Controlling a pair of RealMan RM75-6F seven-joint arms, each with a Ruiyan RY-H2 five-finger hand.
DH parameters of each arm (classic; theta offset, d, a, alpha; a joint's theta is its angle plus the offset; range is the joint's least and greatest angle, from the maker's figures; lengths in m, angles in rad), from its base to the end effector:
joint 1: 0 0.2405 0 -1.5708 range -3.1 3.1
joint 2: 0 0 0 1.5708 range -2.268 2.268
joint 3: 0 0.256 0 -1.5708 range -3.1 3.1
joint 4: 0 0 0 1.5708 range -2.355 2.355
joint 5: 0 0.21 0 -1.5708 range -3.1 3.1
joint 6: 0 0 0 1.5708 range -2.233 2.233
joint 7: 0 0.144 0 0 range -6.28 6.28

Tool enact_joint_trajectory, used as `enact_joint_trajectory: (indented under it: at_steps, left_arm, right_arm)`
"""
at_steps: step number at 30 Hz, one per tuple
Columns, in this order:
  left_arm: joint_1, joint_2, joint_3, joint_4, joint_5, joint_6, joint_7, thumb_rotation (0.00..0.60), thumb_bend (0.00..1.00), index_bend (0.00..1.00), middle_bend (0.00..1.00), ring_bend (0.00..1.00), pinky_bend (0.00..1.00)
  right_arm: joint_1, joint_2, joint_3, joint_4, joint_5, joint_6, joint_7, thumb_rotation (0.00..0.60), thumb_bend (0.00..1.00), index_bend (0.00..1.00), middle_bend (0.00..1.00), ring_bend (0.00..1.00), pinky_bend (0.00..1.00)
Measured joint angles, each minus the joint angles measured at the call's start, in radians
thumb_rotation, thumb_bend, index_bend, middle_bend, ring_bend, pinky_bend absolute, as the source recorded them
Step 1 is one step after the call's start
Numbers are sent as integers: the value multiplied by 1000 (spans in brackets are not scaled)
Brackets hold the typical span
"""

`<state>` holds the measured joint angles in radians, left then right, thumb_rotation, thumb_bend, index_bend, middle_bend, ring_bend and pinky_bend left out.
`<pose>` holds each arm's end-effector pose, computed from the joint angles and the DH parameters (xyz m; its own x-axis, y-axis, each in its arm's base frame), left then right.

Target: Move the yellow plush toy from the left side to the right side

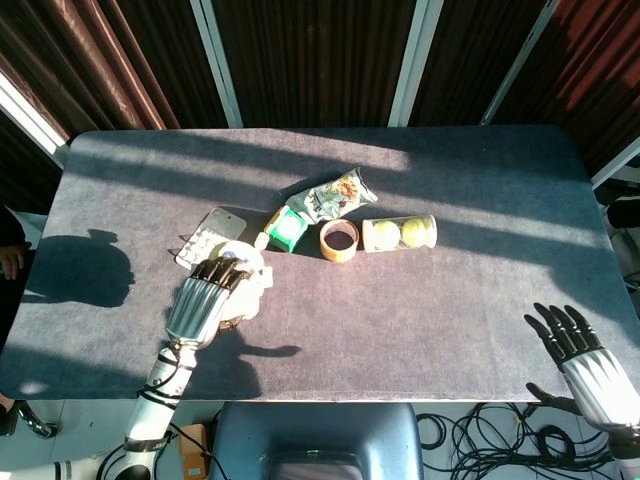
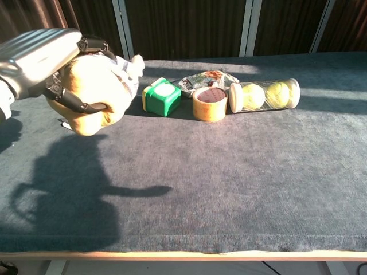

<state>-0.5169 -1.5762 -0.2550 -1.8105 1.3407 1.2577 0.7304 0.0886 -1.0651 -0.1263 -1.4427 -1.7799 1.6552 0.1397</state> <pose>-0.0999 0.2791 0.0267 0.4300 -0.0673 0.9003 0.8246 -0.3767 -0.4220 -0.3136 -0.1424 0.1734 0.4647 -0.0324 0.8849 -0.8516 -0.2900 0.4366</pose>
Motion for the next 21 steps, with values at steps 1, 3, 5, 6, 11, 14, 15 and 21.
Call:
enact_joint_trajectory:
  at_steps: [1,3,5,6,11,14,15,21]
  left_arm:
    - [-8,-12,-6,-14,-20,-3,13,600,293,458,760,784,988]
    - [-24,-47,-15,-44,-67,-7,35,600,294,455,755,779,987]
    - [-36,-80,-15,-61,-101,-7,59,600,294,449,747,773,984]
    - [-43,-104,-13,-66,-116,-4,76,600,293,446,744,770,982]
    - [-62,-204,9,-46,-133,37,137,600,289,385,671,713,949]
    - [-69,-265,27,1,-118,76,161,600,289,289,576,625,908]
    - [-71,-286,36,23,-107,89,166,600,289,234,523,576,886]
    - [-68,-339,78,76,-77,110,128,600,270,2,179,278,610]
  right_arm:
    - [-2,3,1,-1,2,-1,5,600,0,15,0,0,15]
    - [-7,9,2,-5,4,-3,11,600,0,15,0,0,16]
    - [-10,12,1,-6,4,-6,14,600,0,15,0,0,17]
    - [-9,15,0,-8,4,-10,15,600,0,15,0,0,18]
    - [-15,19,0,-12,3,-16,13,600,0,15,0,0,19]
    - [-19,26,-1,-18,4,-26,8,600,0,15,0,0,19]
    - [-22,28,-1,-19,5,-29,7,600,0,15,0,0,19]
    - [-26,36,2,-33,15,-39,6,600,0,15,0,0,23]
